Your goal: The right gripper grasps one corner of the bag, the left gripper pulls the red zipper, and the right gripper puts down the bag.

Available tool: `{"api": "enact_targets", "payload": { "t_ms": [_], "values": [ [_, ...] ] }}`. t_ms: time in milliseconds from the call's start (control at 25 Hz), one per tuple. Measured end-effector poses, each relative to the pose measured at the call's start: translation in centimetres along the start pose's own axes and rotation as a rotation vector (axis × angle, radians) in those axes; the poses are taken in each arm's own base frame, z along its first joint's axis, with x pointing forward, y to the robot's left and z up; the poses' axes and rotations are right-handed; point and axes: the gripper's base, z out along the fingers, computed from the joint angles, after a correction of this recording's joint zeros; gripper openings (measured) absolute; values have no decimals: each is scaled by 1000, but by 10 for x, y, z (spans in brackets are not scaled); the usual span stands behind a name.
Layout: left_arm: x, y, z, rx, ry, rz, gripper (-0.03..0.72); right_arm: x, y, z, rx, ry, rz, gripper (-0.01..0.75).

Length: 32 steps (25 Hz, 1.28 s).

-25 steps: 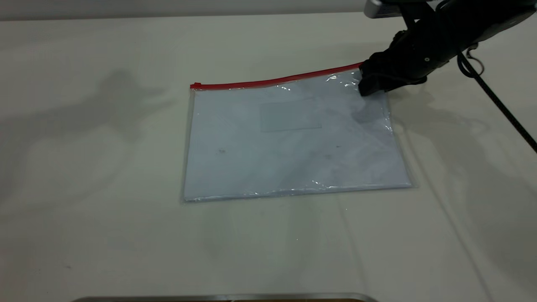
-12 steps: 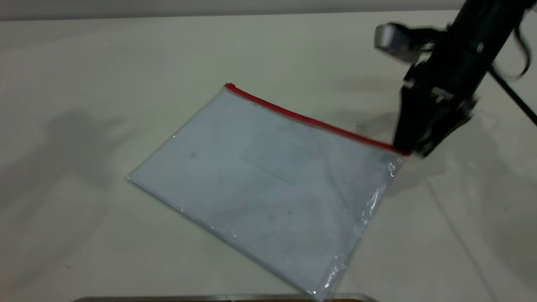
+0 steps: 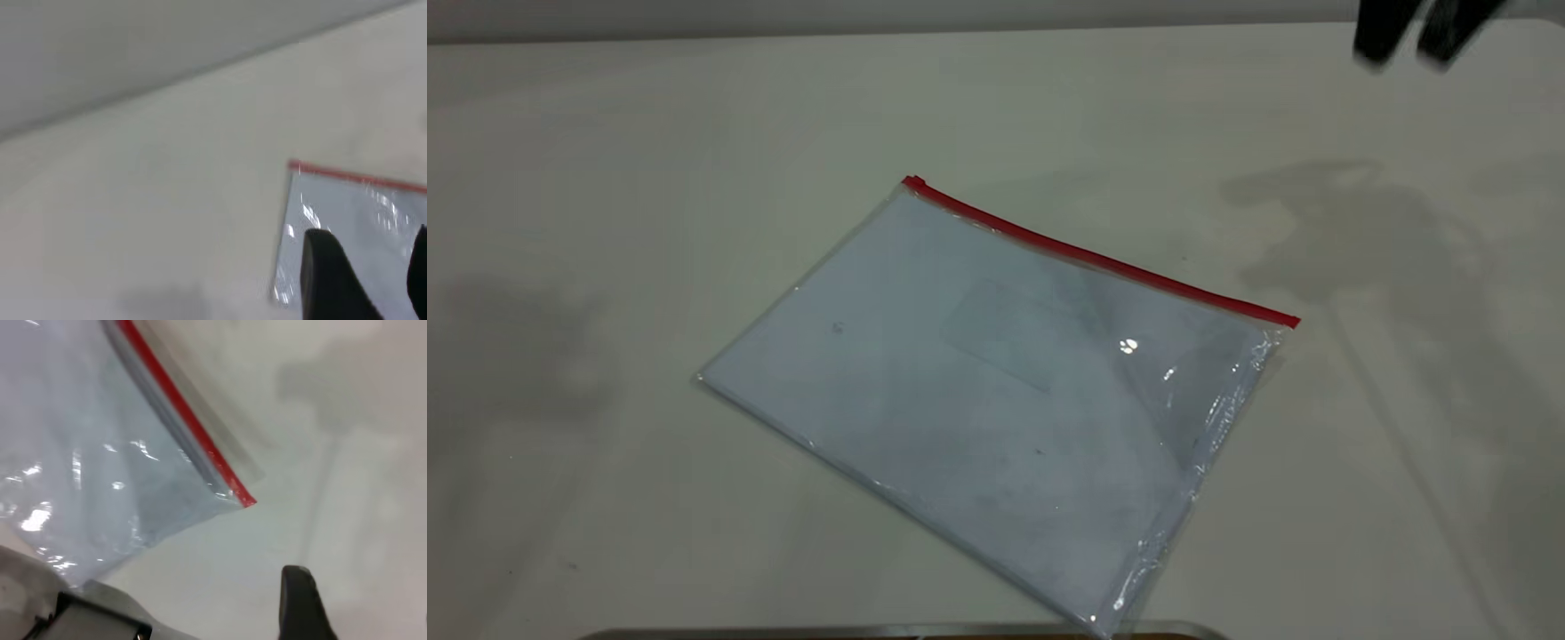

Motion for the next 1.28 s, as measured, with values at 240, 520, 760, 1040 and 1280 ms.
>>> {"api": "enact_targets", "payload": {
  "t_ms": [240, 520, 760, 1040, 1280],
  "values": [
    [72, -1, 46, 28, 274, -114, 357, 26, 67, -93, 15, -205, -155, 464],
    [168, -11, 67, -11, 547, -186, 357, 99, 117, -124, -17, -229, -237, 450],
    [224, -24, 58, -76, 600, -259, 357, 169, 100, -89, 33, -73, -176, 448],
    [261, -38, 43, -123, 484, -260, 357, 251, 76, -37, 100, 66, -98, 448],
    [288, -50, 31, -146, 384, -240, 357, 302, 68, -25, 101, -32, -100, 448]
  ]
}}
